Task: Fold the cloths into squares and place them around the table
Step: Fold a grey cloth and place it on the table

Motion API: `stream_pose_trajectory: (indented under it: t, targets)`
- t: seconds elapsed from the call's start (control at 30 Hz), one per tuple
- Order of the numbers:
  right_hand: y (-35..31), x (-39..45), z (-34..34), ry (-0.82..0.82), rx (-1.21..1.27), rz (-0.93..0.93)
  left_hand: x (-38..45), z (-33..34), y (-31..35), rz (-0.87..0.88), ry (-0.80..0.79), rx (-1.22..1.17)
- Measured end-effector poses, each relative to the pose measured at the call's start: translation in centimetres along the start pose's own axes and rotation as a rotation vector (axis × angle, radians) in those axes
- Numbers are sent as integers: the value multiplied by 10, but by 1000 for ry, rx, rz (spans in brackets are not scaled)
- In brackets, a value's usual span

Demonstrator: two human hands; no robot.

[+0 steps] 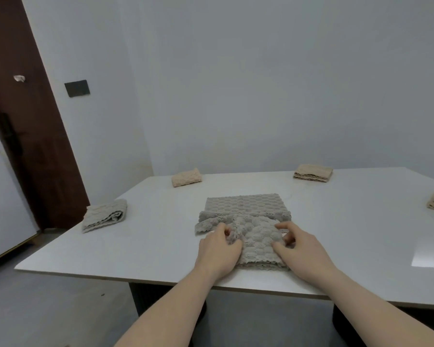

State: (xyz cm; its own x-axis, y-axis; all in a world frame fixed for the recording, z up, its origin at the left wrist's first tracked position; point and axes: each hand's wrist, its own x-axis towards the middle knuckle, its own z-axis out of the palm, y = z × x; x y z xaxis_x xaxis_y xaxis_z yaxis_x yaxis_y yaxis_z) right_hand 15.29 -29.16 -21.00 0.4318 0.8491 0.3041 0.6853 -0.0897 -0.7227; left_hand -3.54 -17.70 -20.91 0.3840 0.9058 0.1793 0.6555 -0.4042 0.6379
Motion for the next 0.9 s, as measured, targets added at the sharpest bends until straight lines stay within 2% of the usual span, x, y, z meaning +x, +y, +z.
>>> stream_pose_trajectory:
  t: [0.27,0.5,0.57,0.7,0.9]
  targets:
    - [-5,-17,0,-41,-60,-15,-22,-9,-5,53,-43,-125]
    - [-12,-37,5,-60,-97,30,-48,-6,-9,68,2,-78]
    - [-20,-41,4,-74,-107,44,-54,-11,-8,69,-31,-51]
    - [-44,-43,4,-131,-87,78,-57,-40,-8,56,-88,22]
    - [-106,-37,42,-147,43,-8,-45,-111,-37,-16,27,71]
